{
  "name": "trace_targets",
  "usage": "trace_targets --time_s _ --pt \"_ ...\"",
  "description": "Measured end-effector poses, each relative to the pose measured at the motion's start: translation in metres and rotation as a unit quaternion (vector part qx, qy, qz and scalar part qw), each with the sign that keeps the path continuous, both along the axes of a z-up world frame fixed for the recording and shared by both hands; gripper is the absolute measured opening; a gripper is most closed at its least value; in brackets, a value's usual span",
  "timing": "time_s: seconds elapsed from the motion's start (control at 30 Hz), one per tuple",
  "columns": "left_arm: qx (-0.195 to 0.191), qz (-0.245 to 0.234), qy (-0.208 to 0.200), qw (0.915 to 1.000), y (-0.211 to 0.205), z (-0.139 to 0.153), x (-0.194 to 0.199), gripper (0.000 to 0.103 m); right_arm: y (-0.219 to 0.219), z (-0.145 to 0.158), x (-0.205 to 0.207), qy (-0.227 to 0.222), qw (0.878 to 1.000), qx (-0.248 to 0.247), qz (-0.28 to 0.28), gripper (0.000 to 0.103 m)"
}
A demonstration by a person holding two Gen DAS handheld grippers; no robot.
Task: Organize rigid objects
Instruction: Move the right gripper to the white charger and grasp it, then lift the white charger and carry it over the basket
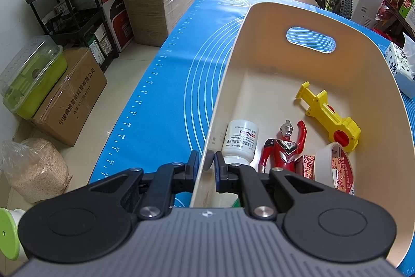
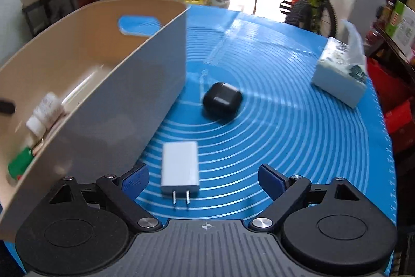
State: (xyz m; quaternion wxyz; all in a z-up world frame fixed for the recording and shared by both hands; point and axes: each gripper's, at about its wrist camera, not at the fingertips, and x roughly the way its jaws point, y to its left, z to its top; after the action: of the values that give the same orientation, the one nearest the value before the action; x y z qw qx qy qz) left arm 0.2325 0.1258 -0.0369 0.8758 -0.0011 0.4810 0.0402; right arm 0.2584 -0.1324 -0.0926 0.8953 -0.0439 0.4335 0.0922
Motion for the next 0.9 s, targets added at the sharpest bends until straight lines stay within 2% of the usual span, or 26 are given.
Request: trace_targets --time_s 0.13,0.3,0.57,0.63,0.8,0.9 --pt "0.000 0.000 0.000 1.0000 0.000 0.000 0.000 0.014 0.003 -0.010 -0.001 -0.009 1.000 -0.012 0.025 0.089" --pt "0.001 0.000 0.000 1.0000 0.000 0.000 0.000 0.014 0.010 -0.019 -0.003 -0.031 0.996 -0.035 0.069 0.084" --pt "0.001 0.000 0.000 1.0000 0.001 0.000 0.000 0.014 0.008 -0.030 0.003 -0.045 0.995 -0.024 0.081 0.078" --pt "0.002 0.000 0.000 1.0000 0.001 0.000 0.000 0.014 0.007 -0.031 0.003 -0.049 0.995 -0.018 0.084 0.074" --pt "0.003 0.000 0.000 1.0000 0.002 -0.001 0.000 0.014 0.014 -0.031 0.000 -0.054 0.993 -0.005 0.109 0.047" --pt "0.003 0.000 0.000 1.0000 0.002 -0.001 0.000 0.014 0.012 -0.030 0.001 -0.046 0.993 0.011 0.108 0.043"
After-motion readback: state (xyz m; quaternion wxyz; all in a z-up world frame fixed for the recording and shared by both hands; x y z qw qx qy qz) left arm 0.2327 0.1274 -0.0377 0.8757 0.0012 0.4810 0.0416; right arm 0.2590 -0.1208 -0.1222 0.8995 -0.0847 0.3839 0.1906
